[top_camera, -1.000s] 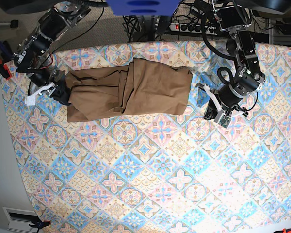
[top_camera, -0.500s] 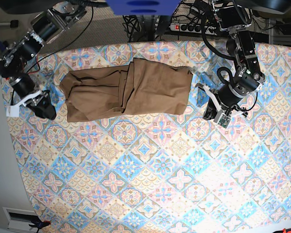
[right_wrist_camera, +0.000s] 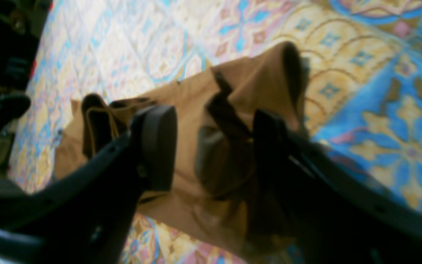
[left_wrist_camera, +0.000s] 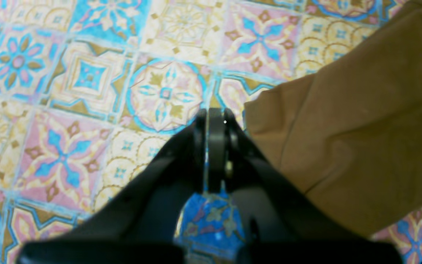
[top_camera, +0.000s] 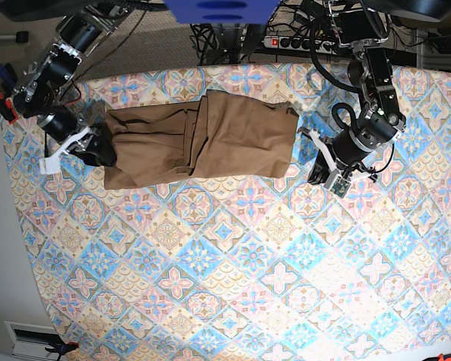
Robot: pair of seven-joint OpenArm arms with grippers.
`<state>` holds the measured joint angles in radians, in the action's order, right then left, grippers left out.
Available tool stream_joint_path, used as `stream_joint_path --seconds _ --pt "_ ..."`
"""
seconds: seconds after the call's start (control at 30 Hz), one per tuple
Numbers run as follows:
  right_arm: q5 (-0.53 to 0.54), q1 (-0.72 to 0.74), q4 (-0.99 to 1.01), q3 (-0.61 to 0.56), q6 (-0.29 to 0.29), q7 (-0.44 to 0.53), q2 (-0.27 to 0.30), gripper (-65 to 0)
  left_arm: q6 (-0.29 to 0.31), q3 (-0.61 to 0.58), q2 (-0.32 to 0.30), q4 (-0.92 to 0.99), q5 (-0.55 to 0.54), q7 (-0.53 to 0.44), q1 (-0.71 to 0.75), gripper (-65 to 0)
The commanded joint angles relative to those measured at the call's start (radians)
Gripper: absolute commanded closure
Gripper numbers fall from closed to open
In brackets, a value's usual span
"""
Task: Layout the t-shirt on the table in an organized manner, then fold the t-shirt properly
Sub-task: 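Grasp the shirt end with the right gripper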
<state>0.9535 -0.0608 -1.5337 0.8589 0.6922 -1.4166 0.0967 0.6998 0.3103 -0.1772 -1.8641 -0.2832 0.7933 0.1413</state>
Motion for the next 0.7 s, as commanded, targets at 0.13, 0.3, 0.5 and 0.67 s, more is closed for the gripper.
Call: stream_joint_path --seconds 0.13,0.3,0.5,0.67 --pt "0.029 0.002 0.043 -0.034 0.006 0.020 0.011 -32.5 -0.002 0.010 -0.006 -0.013 -0.015 -0.021 -0.013 0.0" --pt "0.029 -0.003 0.121 -0.034 0.006 0.020 0.011 -32.5 -0.002 0.010 -0.006 -0.013 -0.017 -0.021 -0.010 0.0" --pt "0.028 -0.003 0.131 -0.034 0.006 0.027 0.011 -32.5 -0.002 0.007 -0.006 -0.013 -0.017 -0.027 -0.001 0.0" --pt "0.002 -0.003 0.131 -0.036 0.006 0.040 0.011 -32.5 -0.002 0.007 -0.006 -0.013 -0.017 -0.027 -0.001 0.0"
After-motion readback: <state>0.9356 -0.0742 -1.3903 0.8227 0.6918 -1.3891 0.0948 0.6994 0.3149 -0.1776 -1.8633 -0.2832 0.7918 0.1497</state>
